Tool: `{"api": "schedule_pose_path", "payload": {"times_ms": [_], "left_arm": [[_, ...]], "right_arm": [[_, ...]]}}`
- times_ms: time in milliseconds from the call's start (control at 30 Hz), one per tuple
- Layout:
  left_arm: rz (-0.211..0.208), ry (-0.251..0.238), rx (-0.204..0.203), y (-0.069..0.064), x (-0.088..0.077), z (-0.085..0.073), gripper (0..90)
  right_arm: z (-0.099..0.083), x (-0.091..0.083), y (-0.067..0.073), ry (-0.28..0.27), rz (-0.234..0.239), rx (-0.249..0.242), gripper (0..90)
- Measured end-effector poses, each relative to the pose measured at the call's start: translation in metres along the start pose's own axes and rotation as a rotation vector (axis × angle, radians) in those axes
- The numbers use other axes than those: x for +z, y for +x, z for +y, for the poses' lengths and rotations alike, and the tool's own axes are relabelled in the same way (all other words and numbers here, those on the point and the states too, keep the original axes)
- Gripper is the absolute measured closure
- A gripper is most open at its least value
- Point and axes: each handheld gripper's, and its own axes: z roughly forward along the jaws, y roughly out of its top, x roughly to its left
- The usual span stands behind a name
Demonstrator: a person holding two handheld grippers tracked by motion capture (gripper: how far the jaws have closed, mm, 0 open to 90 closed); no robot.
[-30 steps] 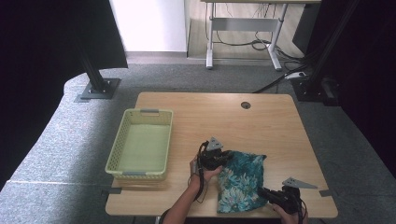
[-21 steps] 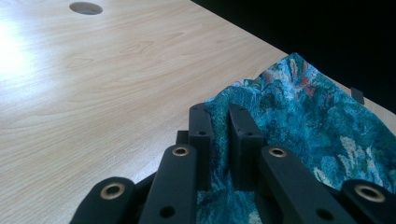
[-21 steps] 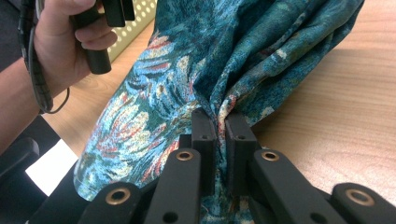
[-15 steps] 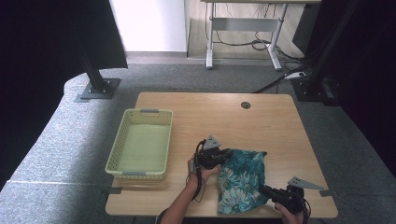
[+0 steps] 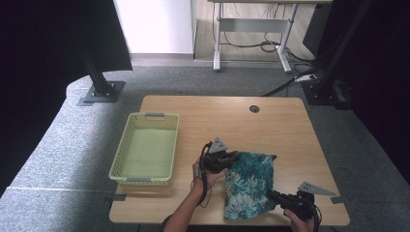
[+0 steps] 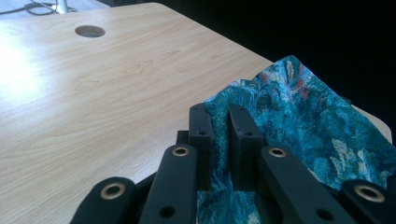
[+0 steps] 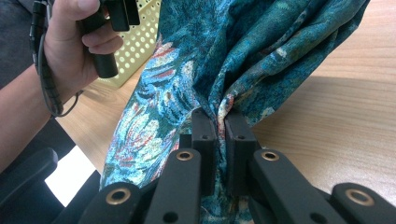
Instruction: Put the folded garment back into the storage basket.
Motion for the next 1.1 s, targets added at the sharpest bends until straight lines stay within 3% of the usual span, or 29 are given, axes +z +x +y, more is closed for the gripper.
{"api": "schedule_pose_path", "payload": {"times_ms": [1100], "left_arm": [[0.020,-0.004,0.026,-0.004,-0.020,0.020,81.5]], "right_arm": [[0.015,0.000,0.017,-0.037,0.035,-0.035,83.9]]}}
